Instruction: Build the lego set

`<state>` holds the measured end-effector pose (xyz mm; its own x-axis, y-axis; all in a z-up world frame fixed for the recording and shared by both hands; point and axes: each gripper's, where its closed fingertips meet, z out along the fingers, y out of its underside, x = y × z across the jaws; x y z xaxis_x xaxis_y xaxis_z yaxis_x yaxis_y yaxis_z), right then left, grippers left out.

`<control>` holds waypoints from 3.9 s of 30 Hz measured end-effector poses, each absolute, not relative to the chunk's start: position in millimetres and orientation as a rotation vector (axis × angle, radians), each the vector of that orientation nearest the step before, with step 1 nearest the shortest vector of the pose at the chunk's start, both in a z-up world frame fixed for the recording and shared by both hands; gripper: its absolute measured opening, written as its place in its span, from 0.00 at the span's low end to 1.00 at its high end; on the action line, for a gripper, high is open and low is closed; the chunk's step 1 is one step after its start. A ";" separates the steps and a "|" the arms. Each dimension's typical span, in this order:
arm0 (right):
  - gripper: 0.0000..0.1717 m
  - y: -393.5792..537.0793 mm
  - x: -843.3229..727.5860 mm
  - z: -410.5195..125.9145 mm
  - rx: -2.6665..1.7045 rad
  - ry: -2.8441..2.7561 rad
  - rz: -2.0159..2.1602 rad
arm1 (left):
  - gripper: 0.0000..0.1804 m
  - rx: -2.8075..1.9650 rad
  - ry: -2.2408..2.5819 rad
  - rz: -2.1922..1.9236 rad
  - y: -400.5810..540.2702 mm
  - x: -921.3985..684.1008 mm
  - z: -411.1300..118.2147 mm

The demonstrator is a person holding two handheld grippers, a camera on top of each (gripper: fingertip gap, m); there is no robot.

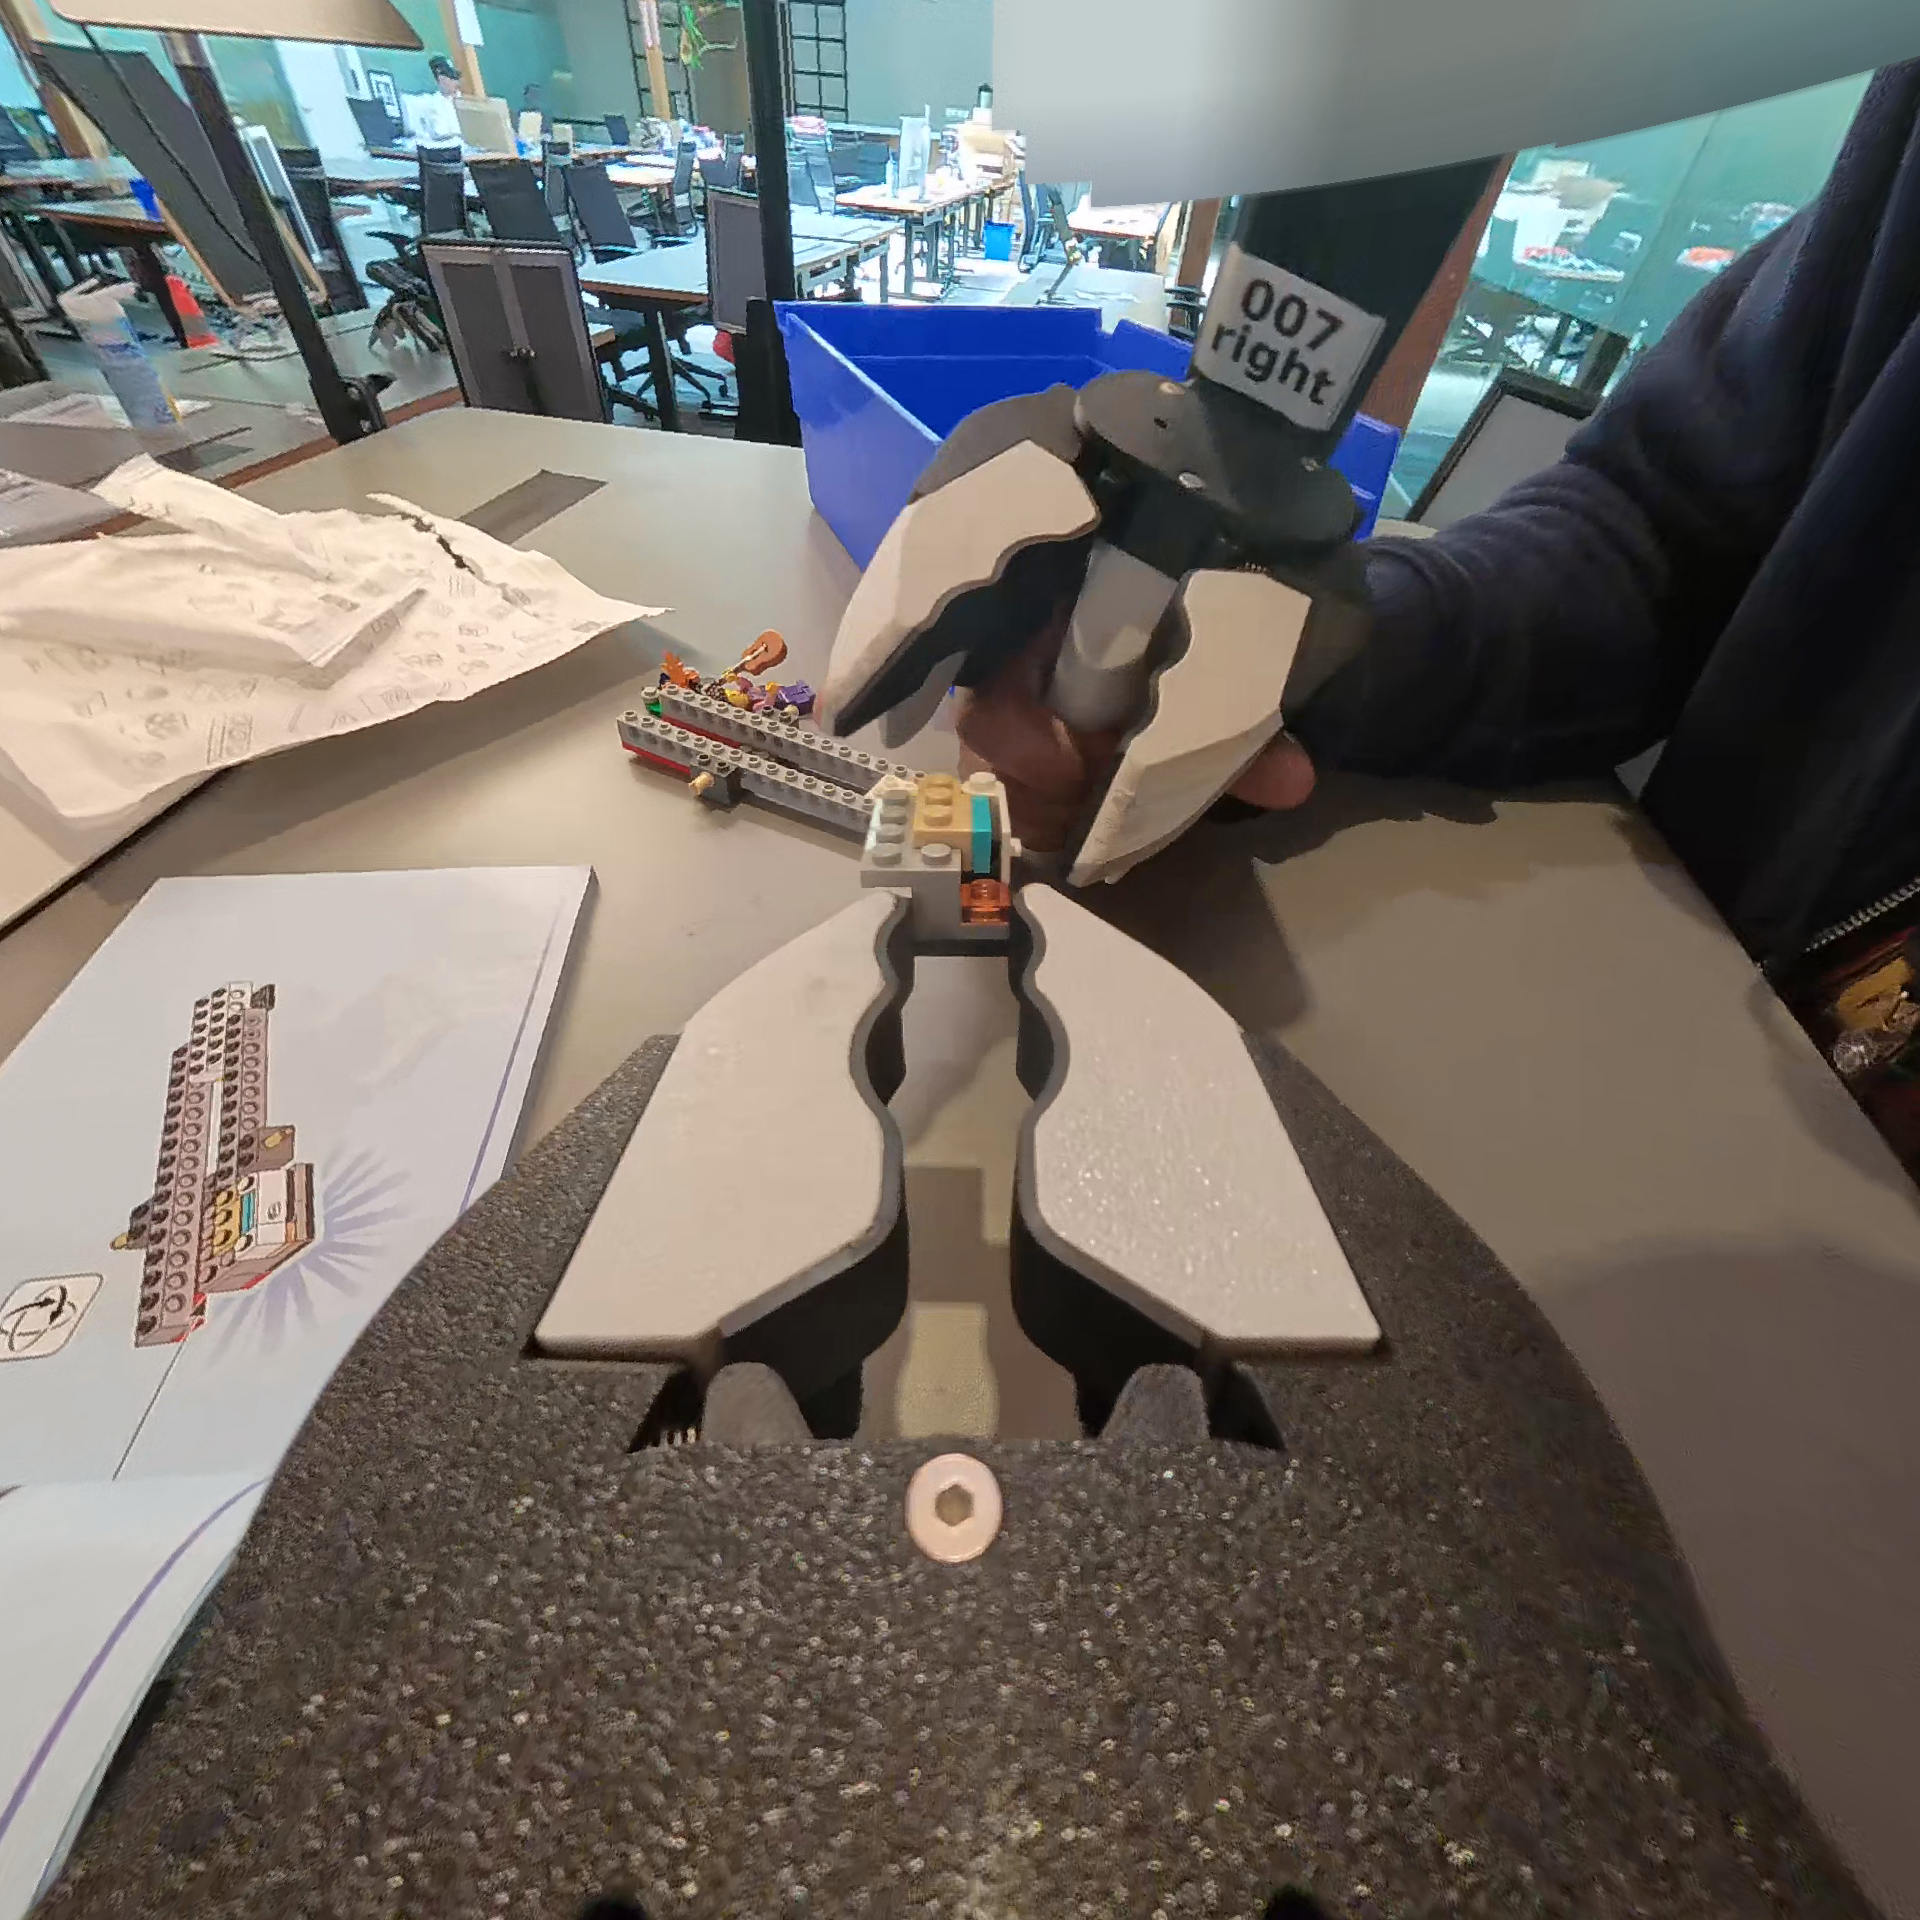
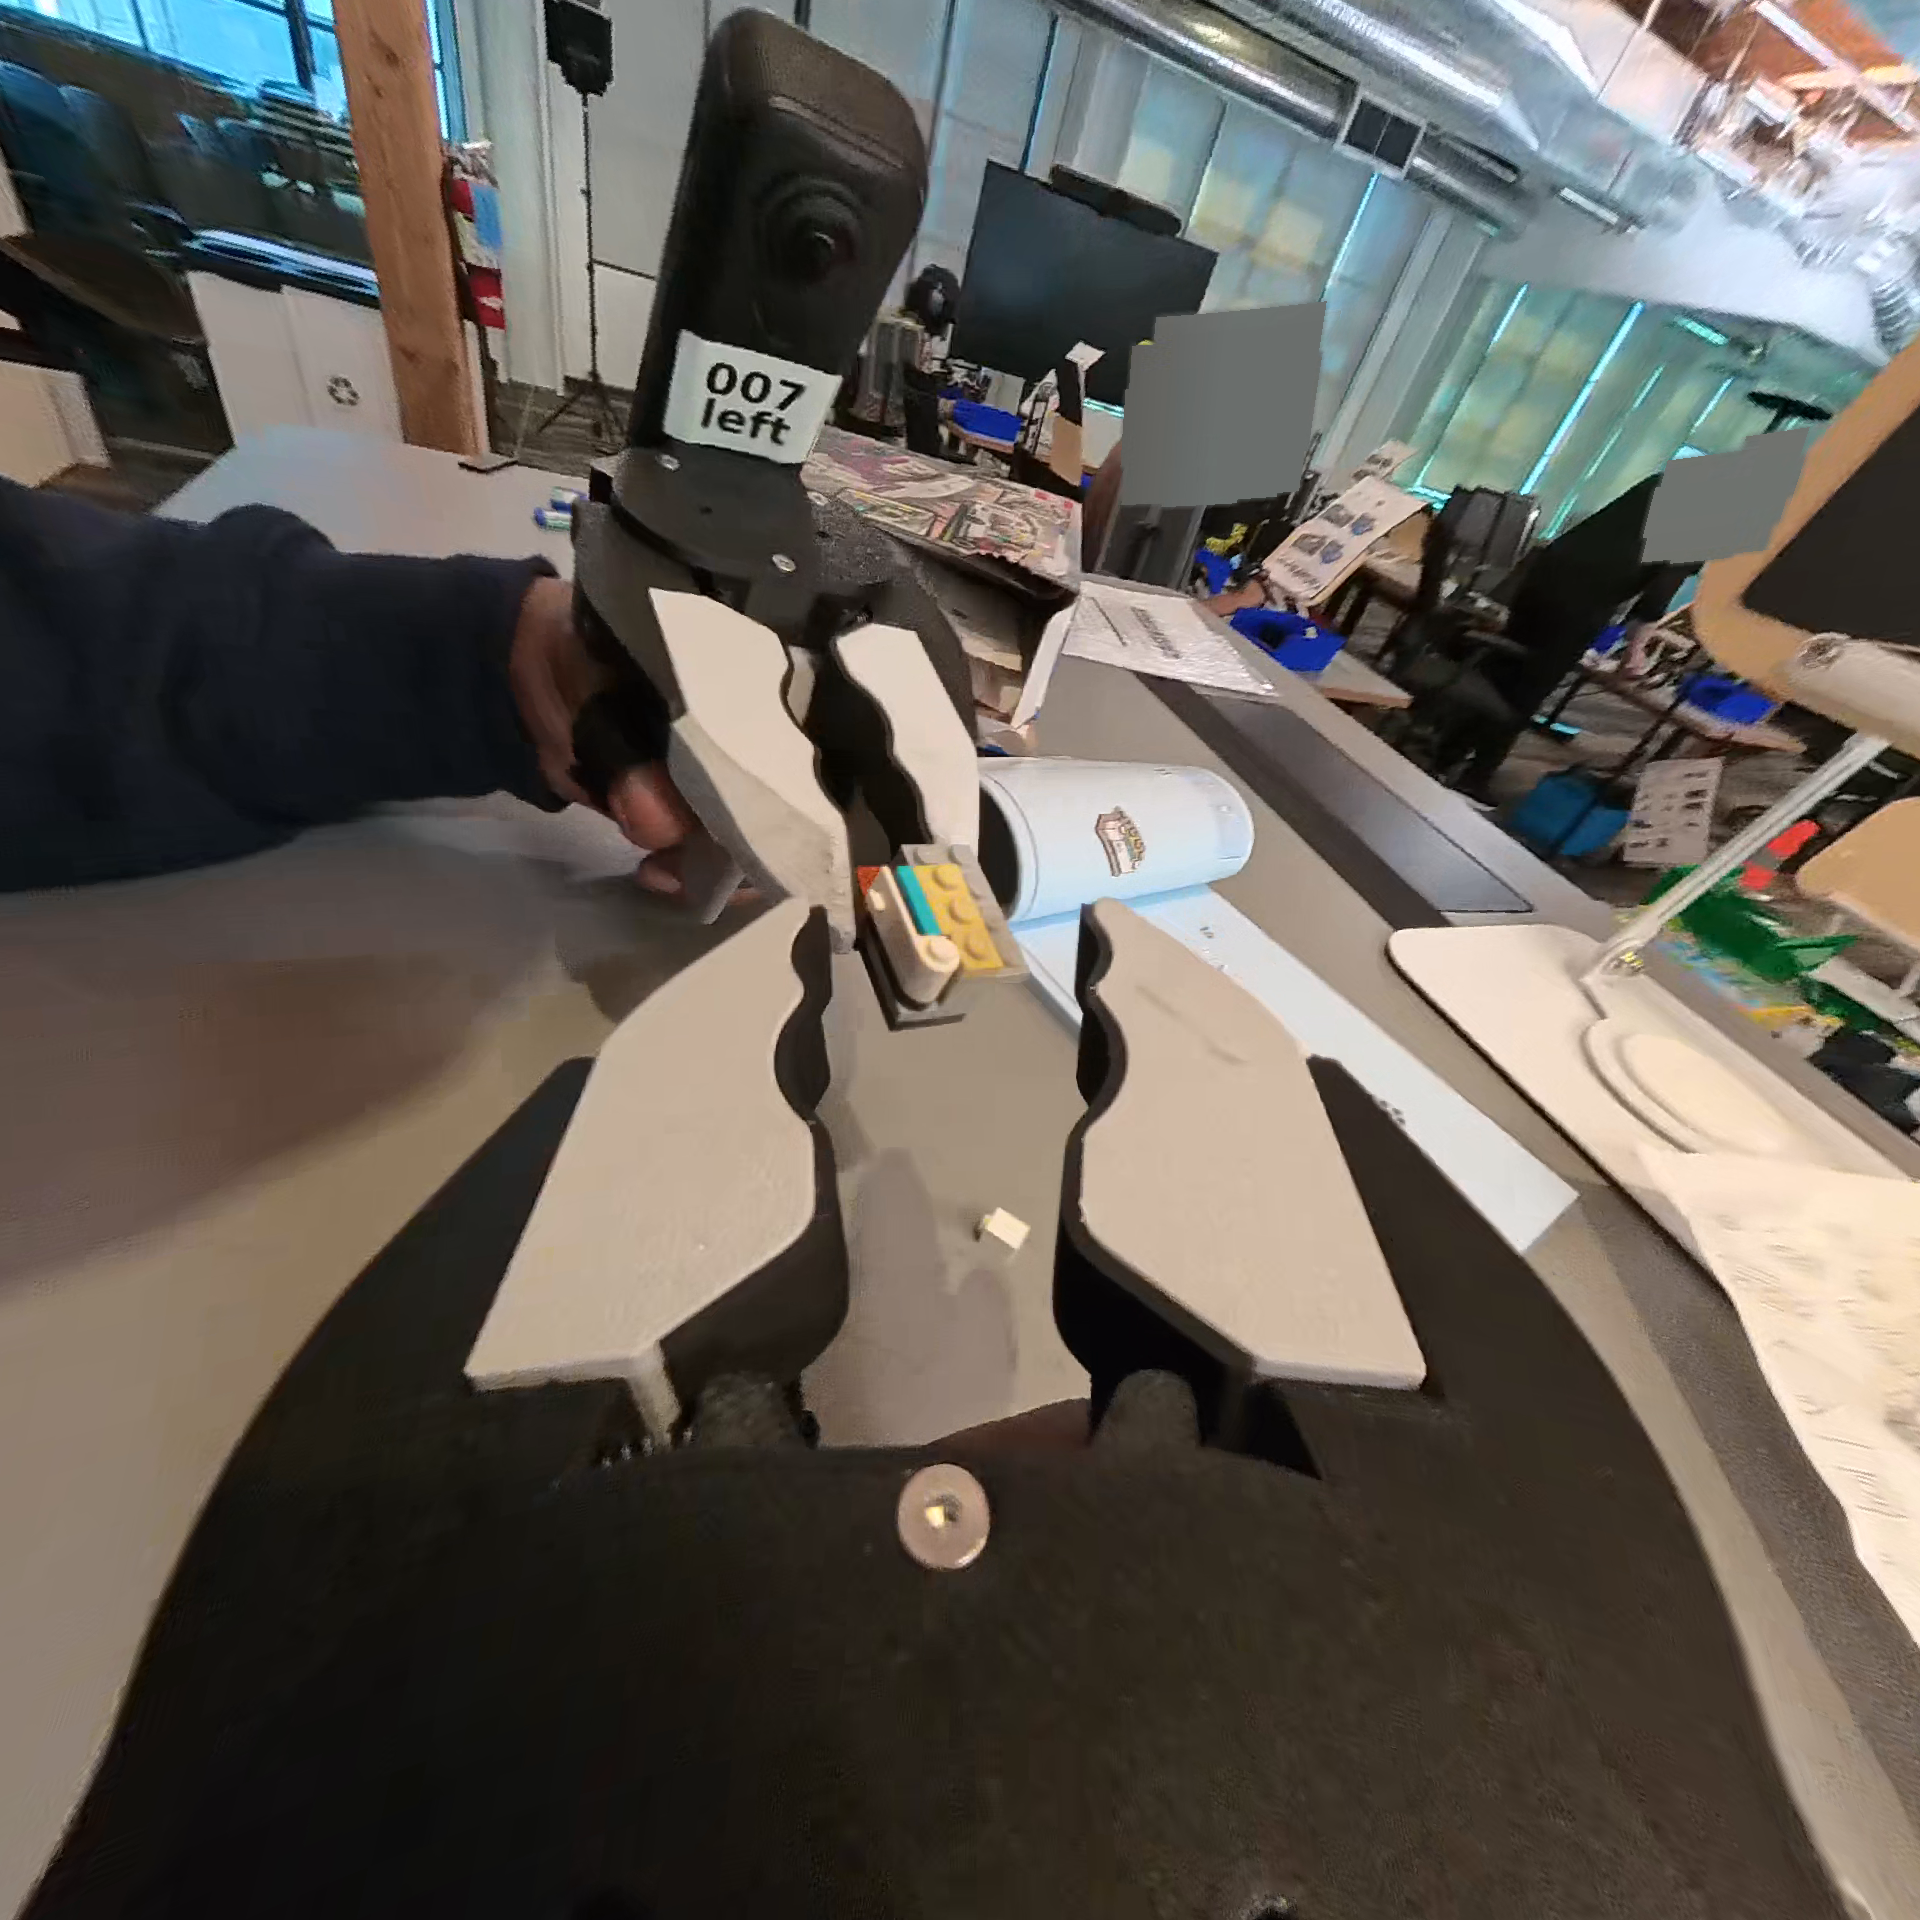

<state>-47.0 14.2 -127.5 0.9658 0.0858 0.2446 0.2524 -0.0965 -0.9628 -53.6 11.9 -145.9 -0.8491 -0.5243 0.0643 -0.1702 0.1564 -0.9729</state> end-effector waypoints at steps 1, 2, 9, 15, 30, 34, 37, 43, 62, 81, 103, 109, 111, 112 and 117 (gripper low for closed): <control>0.26 14.3 -48.2 -127.3 -1.670 -0.261 -0.135 | 0.09 -0.648 2.154 -1.740 10.5 -54.9 -146.1; 0.25 14.3 -49.8 -127.5 -1.673 -0.268 -0.128 | 0.09 -0.623 2.156 -1.737 8.9 -56.4 -145.7; 0.18 11.4 -56.1 -127.1 -1.678 -0.288 -0.061 | 0.09 -0.513 2.133 -1.734 3.8 -61.8 -141.9; 0.15 9.6 -59.5 -126.7 -1.674 -0.302 -0.027 | 0.09 -0.470 2.116 -1.728 2.1 -63.4 -140.1; 0.17 3.5 -63.6 -120.6 -1.629 -0.344 -0.014 | 0.09 -0.404 2.076 -1.732 1.3 -67.1 -134.3; 0.16 2.8 -64.7 -121.1 -1.630 -0.352 -0.010 | 0.09 -0.367 2.063 -1.751 -0.6 -70.2 -131.4; 0.16 2.5 -65.6 -121.4 -1.630 -0.357 -0.010 | 0.09 -0.355 2.061 -1.749 -1.4 -70.9 -131.3; 0.15 2.8 -67.2 -122.2 -1.627 -0.366 -0.010 | 0.09 -0.355 2.068 -1.759 -1.6 -71.6 -132.1; 0.17 6.2 -68.3 -110.7 -1.371 -0.694 -1.040 | 0.09 -0.509 2.033 -1.989 8.1 -72.0 -118.1; 0.13 8.7 -73.8 -111.9 -1.353 -0.767 -1.076 | 0.09 -0.493 2.055 -1.977 5.8 -73.5 -121.3; 0.16 6.0 -69.1 -110.1 -1.567 -0.229 0.115 | 0.09 -0.407 2.028 -1.938 -2.0 -74.3 -120.5; 0.15 3.7 -50.0 -110.3 -1.565 -0.186 0.046 | 0.14 -0.579 2.040 -1.817 10.0 -57.6 -130.7; 0.16 0.4 -30.8 -105.5 -1.543 -0.115 -0.013 | 0.15 -0.740 2.055 -1.658 22.2 -40.1 -144.1; 0.16 -1.5 -20.1 -103.7 -1.532 -0.071 -0.046 | 0.16 -0.794 2.104 -1.563 23.8 -35.3 -154.4; 0.16 -8.1 15.7 -102.6 -1.502 0.098 -0.178 | 0.17 -0.952 2.308 -1.131 10.6 -20.7 -206.7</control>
<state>15.7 -8.1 -102.6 0.9830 -0.1778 0.0450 0.0562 0.0587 -0.9967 -20.7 10.6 -206.7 -0.6887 -0.7231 -0.0533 -0.4011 0.4412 -0.8028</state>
